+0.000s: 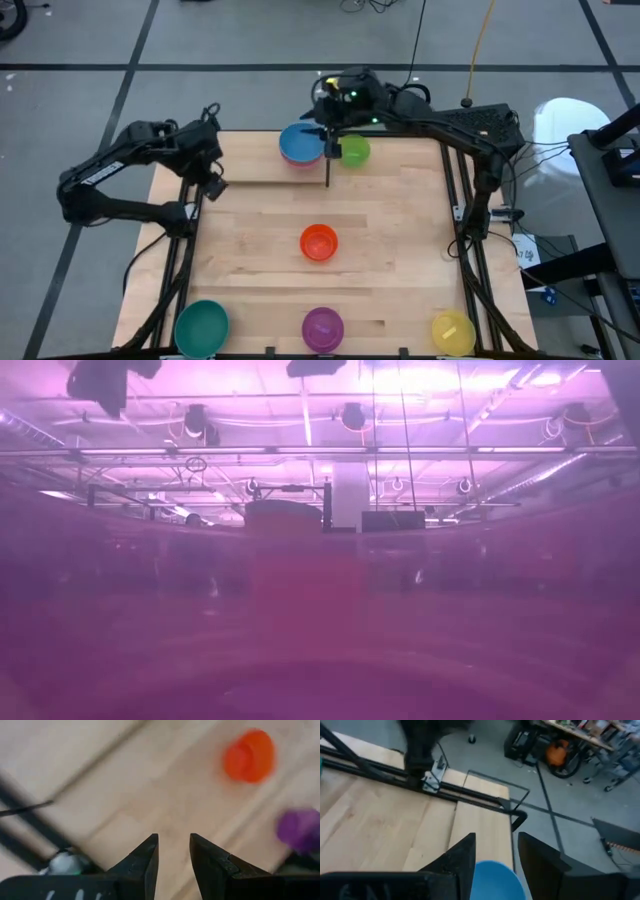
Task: Place and stack bowls onto a shelf
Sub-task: Stack the dark green bowl on the blue bowl on the shelf
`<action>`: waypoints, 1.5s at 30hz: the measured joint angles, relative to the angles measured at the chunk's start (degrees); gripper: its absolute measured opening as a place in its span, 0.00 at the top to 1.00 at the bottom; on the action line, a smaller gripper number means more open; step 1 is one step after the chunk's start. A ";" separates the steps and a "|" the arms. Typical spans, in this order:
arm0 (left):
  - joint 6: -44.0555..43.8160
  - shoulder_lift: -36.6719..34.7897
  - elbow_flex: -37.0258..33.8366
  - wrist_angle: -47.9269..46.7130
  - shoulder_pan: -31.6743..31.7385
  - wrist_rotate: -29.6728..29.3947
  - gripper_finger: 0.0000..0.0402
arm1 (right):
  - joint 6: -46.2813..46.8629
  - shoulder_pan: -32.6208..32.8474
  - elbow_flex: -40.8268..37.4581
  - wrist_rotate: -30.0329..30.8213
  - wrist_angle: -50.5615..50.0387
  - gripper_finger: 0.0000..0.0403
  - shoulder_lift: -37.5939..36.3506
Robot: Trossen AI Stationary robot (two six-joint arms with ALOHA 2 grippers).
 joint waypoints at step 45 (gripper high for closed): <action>-39.80 9.98 -34.38 45.66 -73.26 4.98 0.71 | 5.96 0.52 -0.06 6.98 -3.85 0.65 -6.51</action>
